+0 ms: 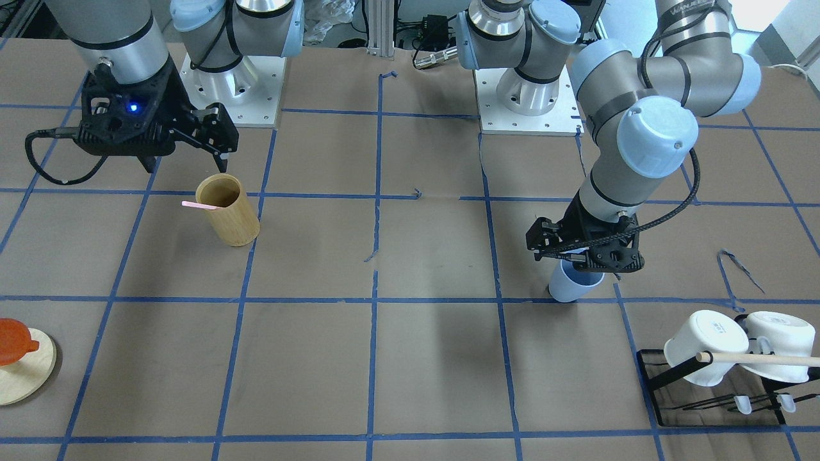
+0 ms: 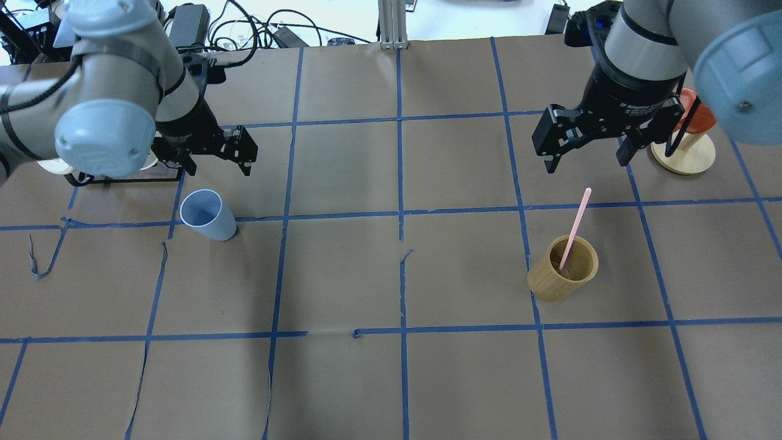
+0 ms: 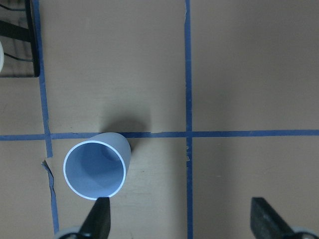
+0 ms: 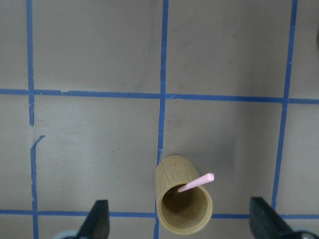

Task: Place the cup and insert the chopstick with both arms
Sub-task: 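Lower the left gripper over the blue cup while the right descends to the chopstick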

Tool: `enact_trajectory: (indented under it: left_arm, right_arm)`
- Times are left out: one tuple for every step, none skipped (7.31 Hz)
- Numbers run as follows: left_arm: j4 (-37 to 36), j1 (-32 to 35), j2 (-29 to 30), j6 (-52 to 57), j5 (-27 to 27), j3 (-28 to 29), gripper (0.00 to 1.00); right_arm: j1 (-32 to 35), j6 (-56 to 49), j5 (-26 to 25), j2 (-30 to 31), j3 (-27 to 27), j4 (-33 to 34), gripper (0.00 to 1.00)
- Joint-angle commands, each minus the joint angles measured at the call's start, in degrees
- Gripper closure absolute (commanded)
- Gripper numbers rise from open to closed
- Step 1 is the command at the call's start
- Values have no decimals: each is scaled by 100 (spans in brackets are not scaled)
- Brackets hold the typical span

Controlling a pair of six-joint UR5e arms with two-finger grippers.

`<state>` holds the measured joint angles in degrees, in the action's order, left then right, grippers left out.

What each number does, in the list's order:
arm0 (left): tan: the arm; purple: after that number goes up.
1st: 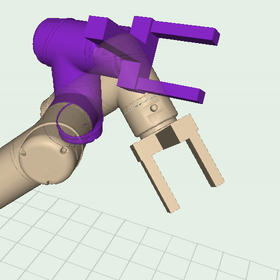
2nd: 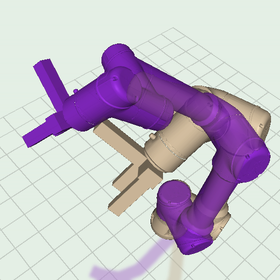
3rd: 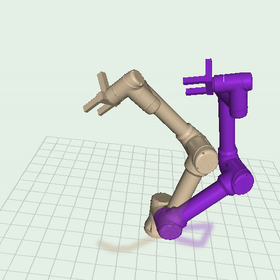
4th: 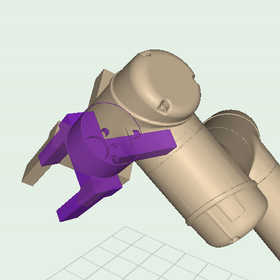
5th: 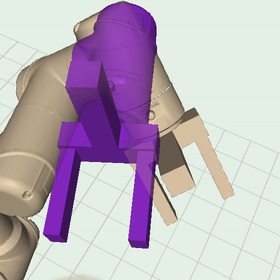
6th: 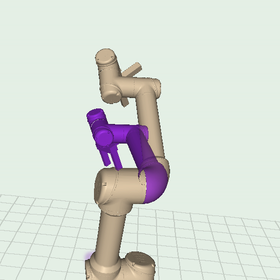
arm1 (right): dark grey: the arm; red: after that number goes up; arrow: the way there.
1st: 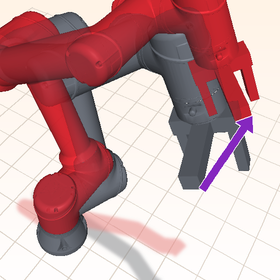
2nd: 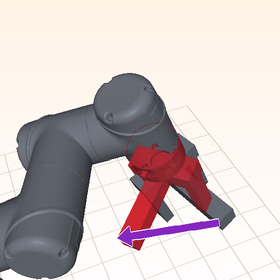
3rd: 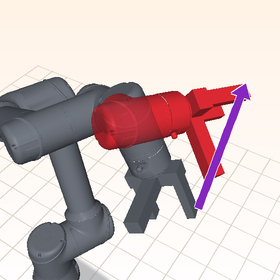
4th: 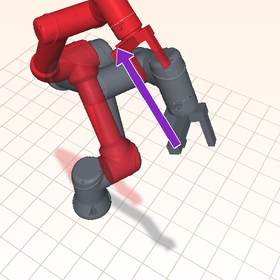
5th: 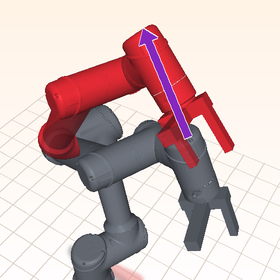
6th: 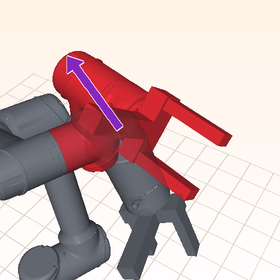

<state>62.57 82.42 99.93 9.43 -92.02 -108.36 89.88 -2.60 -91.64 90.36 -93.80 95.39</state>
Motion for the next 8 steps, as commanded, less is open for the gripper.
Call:
enact_trajectory:
  left_arm:
    - [-369, -138, 123, 155, -9, -458, 0]
    - [-386, -138, 228, 147, -9, -423, 10]
    - [-404, -129, 264, 138, -1, -406, 68]
    - [-404, -129, 264, 155, -9, -397, 100]
    - [-412, -138, 264, 173, -9, -397, 100]
    - [-413, -138, 264, 173, 8, -379, 100]
    - [-413, -138, 255, 147, -9, -353, 100]
    - [-343, -112, 281, 34, -18, -179, 100]
  right_arm:
    - [-84, 14, -20, -159, -313, 401, 0]
    - [-232, -21, -20, -177, -541, 401, 0]
    - [-425, -21, 41, -229, -839, 410, 0]
    - [-506, -13, 50, -238, -1068, 575, 0]
    - [-506, 22, 33, -230, -1210, 725, 0]
    - [-506, 31, 85, -221, -1246, 726, 4]
    - [-506, 14, 85, -221, -1246, 726, 26]
    - [-506, 14, 94, -221, -1246, 726, 47]
